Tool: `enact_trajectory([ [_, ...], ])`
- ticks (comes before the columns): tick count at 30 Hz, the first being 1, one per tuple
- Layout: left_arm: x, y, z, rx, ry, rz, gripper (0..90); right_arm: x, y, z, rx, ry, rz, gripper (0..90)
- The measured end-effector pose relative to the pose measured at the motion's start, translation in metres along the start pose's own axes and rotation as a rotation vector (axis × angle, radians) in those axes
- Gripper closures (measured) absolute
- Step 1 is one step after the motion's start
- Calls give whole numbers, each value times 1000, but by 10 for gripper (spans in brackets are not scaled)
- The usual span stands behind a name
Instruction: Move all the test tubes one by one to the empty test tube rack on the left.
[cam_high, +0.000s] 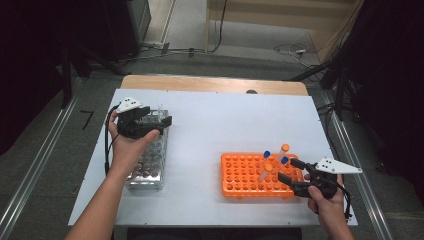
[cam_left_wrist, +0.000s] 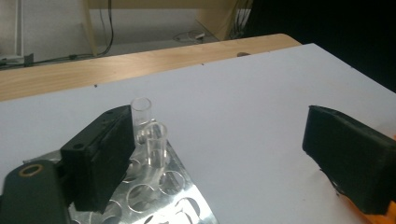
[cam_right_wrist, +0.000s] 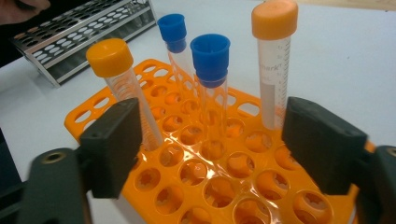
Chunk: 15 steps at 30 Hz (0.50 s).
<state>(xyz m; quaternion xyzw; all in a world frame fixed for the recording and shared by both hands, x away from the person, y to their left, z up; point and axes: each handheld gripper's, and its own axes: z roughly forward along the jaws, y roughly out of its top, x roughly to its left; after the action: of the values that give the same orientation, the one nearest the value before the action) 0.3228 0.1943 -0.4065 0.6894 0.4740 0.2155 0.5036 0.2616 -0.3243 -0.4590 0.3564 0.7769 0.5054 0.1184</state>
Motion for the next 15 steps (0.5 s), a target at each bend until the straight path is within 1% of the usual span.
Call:
enact_trajectory([
  [4, -13, -2, -10, -19, -31, 7, 15, 1, -1, 4, 14, 2, 3, 312],
  [6, -22, -4, -15, -17, -52, 18, 0, 2, -1, 7, 21, -2, 11, 342],
  [8, -30, -6, -19, -23, -77, 27, 0, 2, -1, 9, 28, -7, 18, 384],
  [10, -37, -8, -21, -24, -88, 41, 0, 2, 0, 12, 34, -14, 22, 411],
  [15, -57, -15, -31, -29, -128, 55, 0, 3, -1, 17, 52, -31, 23, 491],
])
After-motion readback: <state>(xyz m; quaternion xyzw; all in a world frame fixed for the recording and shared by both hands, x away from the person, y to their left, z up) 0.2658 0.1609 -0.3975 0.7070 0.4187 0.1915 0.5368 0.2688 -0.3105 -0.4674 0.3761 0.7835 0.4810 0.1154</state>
